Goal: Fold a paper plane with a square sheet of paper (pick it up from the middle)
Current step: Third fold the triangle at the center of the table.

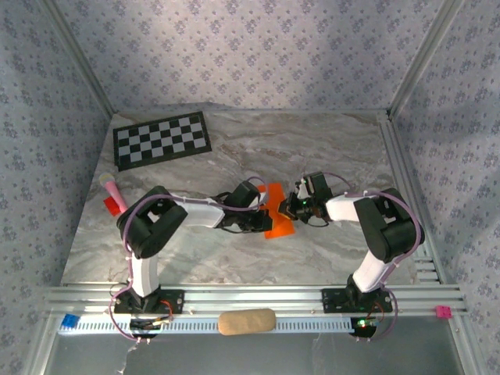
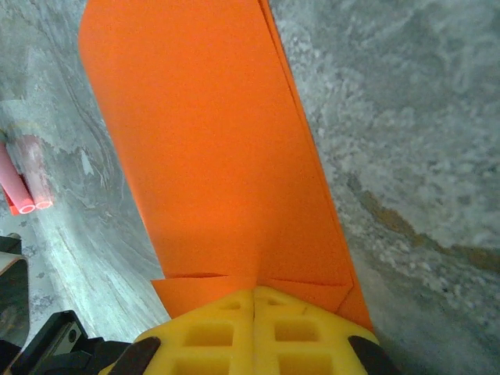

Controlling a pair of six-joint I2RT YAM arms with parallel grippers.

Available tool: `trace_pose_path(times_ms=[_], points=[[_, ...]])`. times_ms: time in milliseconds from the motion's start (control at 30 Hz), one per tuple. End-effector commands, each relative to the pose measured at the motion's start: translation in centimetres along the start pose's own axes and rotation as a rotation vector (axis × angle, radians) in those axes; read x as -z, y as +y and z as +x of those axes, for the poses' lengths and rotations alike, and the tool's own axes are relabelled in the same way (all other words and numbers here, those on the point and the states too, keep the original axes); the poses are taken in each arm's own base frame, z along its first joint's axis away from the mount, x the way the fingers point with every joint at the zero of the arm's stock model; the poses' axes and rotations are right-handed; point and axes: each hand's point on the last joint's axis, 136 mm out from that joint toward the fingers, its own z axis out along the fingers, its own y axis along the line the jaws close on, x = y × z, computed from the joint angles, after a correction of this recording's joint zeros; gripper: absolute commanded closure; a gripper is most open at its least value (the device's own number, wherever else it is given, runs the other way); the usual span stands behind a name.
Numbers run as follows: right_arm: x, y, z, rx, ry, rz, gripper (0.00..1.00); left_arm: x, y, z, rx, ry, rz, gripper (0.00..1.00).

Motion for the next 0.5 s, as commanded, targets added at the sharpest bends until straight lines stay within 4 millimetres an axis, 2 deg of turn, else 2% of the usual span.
trace_pose_path(times_ms=[0,133,267,400,467], points=[[1.1,-1.6,0.6,0.016,-0.02,0.083,0.97,0.0,4.3,4.6,0.027,0.132,-0.152,0.98],[1.8,0.8,1.0,0.1,-0.005,0.019,0.97,0.5,4.5,4.6,0.004,0.125,-0.159,0.98],[1.3,2.2,2.6,0.153,0.045,-0.022,0.97,0.6,4.4,4.3,-0.003,0.12,-0.155,0.98],[0.1,2.5,3.9,0.167,0.099,-0.03,0.97,0.7,4.2,4.0,-0.006,0.107,-0.154,0.98],[-0.4,1.8,4.3,0.161,0.106,0.003,0.97,0.7,4.2,3.9,-0.005,0.107,-0.153,0.98]])
